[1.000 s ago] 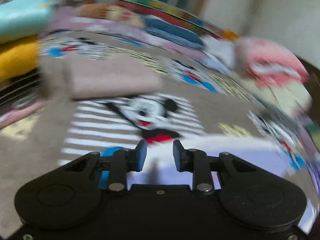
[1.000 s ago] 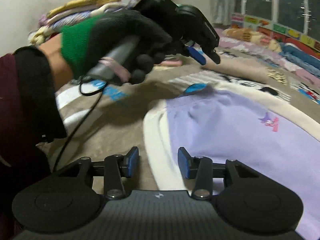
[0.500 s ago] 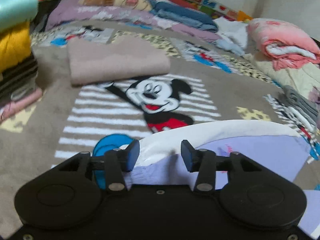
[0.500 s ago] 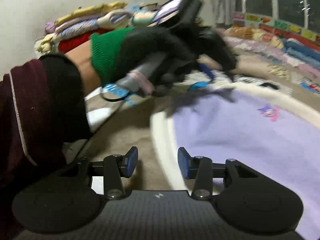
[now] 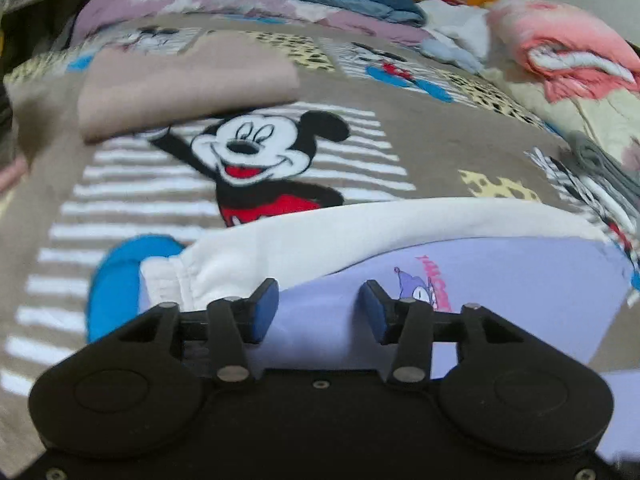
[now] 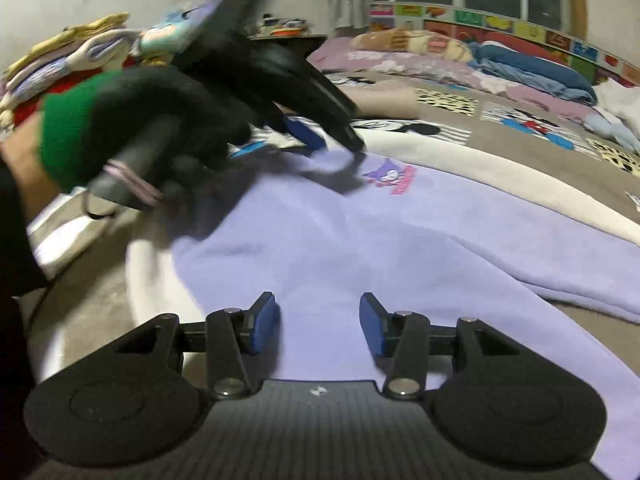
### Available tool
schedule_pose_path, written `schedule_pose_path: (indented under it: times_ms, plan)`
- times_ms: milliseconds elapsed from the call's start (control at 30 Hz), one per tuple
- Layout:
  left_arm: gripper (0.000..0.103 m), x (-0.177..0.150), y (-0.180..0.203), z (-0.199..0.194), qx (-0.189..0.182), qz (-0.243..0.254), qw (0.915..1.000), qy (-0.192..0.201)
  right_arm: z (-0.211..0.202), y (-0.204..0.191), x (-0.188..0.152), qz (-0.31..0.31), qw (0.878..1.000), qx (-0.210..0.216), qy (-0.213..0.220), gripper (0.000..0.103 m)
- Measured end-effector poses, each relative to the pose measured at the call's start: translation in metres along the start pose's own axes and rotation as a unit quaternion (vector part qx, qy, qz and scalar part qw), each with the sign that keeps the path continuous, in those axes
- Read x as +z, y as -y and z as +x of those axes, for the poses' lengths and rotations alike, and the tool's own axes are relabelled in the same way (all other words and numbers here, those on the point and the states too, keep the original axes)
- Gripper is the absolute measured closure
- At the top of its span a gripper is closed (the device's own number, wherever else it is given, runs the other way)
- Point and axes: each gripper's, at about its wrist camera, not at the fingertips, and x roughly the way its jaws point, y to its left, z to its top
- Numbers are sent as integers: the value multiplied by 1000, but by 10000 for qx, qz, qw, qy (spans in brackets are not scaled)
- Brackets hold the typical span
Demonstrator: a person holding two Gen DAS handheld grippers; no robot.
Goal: Fold clothes
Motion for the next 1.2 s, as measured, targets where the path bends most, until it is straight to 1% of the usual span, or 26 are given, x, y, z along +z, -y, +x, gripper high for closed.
schedule_pose_path:
  times_ms: [33,67,100,133,233,300,367,433,467,533,567,600,633,700,733,833,933,1000,1067,1133,1167,1200]
  plan:
    - [42,2,1,-2,-49,-145,9999,63,-7,-2,-1,-66,10000,-4,8,54]
    - [42,5,2,-4,-83,-265,9995,146,-14,-4,-3,-133,9999,-8,16,55]
    - [42,6,5,-9,-80,-283,9992,286,-21,-5,-4,-199,9998,-12,24,56]
    - [42,7,10,-14,-108,-214,9988,417,-28,-7,-5,-266,9996,-16,32,56]
    - [42,9,24,-26,-402,-37,9971,645,-48,-12,-9,-465,9989,-27,56,56]
    - [42,12,33,-28,-548,-15,9964,644,-62,-16,-11,-598,9982,-35,72,56]
    - [42,16,41,-23,-517,-20,9968,615,-80,-13,-15,-622,9979,-100,128,55]
    - [42,24,42,-5,-520,-242,9977,363,-102,-1,-20,-516,9981,-252,232,55]
    - [42,28,39,12,-513,-437,9977,55,-111,5,-23,-476,9979,-345,285,55]
    - [42,35,28,46,-401,-798,9946,-536,-132,21,-29,-313,9970,-587,397,54]
    - [42,37,23,46,-438,-948,9934,-478,-143,30,-32,-205,9962,-710,455,54]
    - [42,37,17,37,-524,-1159,9913,-335,-153,39,-36,-128,9951,-821,530,53]
    - [41,37,11,27,-609,-1369,9885,-192,-163,47,-40,-53,9938,-931,606,50]
    - [40,35,0,8,-760,-1750,9816,86,-178,64,-48,4,9900,-1224,700,48]
    - [40,29,-4,-4,-748,-1793,9807,201,-182,69,-52,-45,9887,-1313,719,48]
    - [40,2,-11,-41,-518,-1685,9828,558,-192,82,-63,-216,9845,-1562,767,48]
    - [40,-23,4,-80,-206,-1090,9899,879,-203,96,-75,-386,9794,-1809,815,49]
    - [40,-39,14,-106,3,-690,9916,1090,-208,100,-79,-569,9767,-1896,836,49]
    - [40,-56,25,-132,212,-289,9909,1298,-212,97,-79,-960,9745,-1866,794,50]
    - [40,-73,36,-156,426,138,9876,1504,-213,92,-80,-1457,9712,-1792,590,50]
    - [40,-83,45,-162,524,405,9849,1601,-213,89,-81,-1730,9674,-1794,458,50]
    - [40,-92,52,-163,515,554,9834,1649,-213,86,-83,-1895,9653,-1765,345,50]
